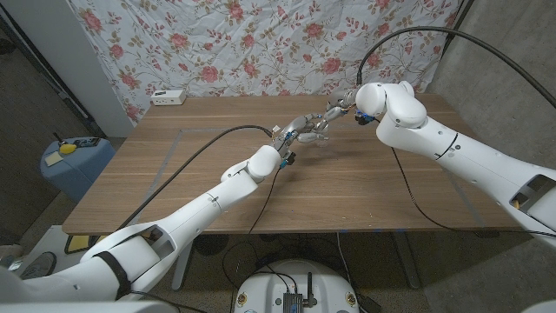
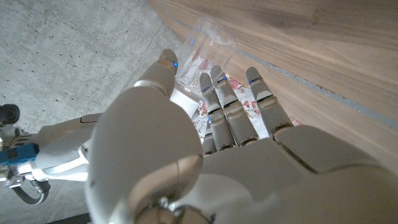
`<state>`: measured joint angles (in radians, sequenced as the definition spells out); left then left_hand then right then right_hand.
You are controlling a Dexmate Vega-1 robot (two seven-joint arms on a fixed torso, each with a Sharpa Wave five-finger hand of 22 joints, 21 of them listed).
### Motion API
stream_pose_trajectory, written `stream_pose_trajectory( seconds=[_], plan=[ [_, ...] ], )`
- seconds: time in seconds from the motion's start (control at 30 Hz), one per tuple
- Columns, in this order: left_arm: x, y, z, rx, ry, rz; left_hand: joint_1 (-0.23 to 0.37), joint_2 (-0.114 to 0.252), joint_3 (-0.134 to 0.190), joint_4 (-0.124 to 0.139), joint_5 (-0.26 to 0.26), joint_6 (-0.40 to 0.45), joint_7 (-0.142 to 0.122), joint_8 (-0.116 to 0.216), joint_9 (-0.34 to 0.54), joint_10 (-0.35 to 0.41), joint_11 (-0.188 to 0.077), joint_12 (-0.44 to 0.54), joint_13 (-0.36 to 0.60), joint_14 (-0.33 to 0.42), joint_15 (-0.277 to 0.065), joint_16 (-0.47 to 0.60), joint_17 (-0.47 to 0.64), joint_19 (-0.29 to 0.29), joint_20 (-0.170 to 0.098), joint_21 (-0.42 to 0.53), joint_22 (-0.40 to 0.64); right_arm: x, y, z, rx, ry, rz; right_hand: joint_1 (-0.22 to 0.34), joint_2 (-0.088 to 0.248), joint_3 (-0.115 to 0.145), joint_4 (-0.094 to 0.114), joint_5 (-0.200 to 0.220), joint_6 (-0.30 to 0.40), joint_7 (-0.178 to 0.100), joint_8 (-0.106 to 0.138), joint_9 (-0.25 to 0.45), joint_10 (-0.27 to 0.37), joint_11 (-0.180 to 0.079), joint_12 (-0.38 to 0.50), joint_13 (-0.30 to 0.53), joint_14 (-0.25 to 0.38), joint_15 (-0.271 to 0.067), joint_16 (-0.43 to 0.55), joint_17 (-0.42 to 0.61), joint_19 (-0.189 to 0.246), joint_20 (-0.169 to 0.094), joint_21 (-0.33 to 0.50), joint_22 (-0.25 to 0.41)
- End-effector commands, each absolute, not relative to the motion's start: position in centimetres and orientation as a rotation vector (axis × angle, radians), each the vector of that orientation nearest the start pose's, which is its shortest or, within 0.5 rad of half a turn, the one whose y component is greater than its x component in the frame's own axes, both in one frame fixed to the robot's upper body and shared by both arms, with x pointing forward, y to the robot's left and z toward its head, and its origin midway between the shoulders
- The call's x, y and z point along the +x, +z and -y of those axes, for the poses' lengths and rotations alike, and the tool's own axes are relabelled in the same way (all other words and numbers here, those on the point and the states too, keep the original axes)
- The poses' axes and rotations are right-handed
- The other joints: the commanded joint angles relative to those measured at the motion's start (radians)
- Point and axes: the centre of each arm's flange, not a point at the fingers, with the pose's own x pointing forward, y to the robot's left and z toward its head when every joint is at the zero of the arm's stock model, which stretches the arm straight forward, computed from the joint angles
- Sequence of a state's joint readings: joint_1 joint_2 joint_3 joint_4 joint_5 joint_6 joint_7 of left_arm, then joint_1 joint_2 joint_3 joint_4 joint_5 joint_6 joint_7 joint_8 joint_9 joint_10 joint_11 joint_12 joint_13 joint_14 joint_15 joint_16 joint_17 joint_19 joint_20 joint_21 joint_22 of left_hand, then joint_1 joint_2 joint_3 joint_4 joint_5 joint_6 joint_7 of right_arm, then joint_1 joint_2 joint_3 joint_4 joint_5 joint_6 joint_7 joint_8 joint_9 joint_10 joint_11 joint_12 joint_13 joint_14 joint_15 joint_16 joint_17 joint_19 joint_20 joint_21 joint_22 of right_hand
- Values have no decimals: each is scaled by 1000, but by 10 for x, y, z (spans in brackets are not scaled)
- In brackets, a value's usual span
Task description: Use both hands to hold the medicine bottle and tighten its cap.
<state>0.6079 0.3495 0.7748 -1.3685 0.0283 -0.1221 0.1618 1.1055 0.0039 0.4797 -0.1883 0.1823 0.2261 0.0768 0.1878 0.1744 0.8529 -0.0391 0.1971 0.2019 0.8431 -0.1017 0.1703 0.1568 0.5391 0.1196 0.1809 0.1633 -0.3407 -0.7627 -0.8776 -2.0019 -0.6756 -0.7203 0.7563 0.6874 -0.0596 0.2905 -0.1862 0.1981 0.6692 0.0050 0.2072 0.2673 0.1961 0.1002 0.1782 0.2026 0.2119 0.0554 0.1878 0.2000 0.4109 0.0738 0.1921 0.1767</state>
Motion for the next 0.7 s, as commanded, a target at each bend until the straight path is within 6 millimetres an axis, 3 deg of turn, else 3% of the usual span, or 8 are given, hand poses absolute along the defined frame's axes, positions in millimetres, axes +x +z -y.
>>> stream_pose_trajectory(
  seconds=[0.03,0.33,0.7],
  plan=[
    [634,9,-48,650,-355,755,3,9,36,33,5,-1,-1,-3,2,113,-102,6,2,-1,-57,4,4,-7,1,3,2,564,127,148,-1628,182,204,33,-3,15,-1,2,-15,-8,1,0,-11,-4,7,5,-8,-1,4,0,-8,0,2,1],
    [635,11,-48,653,-359,758,3,10,36,33,5,0,-1,-2,2,110,-103,5,2,0,-57,4,4,-7,2,3,2,565,128,147,-1628,189,205,93,0,40,-1,4,-41,-21,-4,-6,-23,-9,9,5,-15,-7,7,0,-11,-2,3,0],
    [635,11,-48,654,-359,758,3,9,37,33,5,0,-1,-2,2,112,-102,6,2,1,-59,4,4,-8,1,3,2,567,128,147,-1616,195,216,153,7,67,0,4,-14,-46,11,-11,-18,-15,16,5,-13,-10,11,0,-7,-6,6,0]
  ],
)
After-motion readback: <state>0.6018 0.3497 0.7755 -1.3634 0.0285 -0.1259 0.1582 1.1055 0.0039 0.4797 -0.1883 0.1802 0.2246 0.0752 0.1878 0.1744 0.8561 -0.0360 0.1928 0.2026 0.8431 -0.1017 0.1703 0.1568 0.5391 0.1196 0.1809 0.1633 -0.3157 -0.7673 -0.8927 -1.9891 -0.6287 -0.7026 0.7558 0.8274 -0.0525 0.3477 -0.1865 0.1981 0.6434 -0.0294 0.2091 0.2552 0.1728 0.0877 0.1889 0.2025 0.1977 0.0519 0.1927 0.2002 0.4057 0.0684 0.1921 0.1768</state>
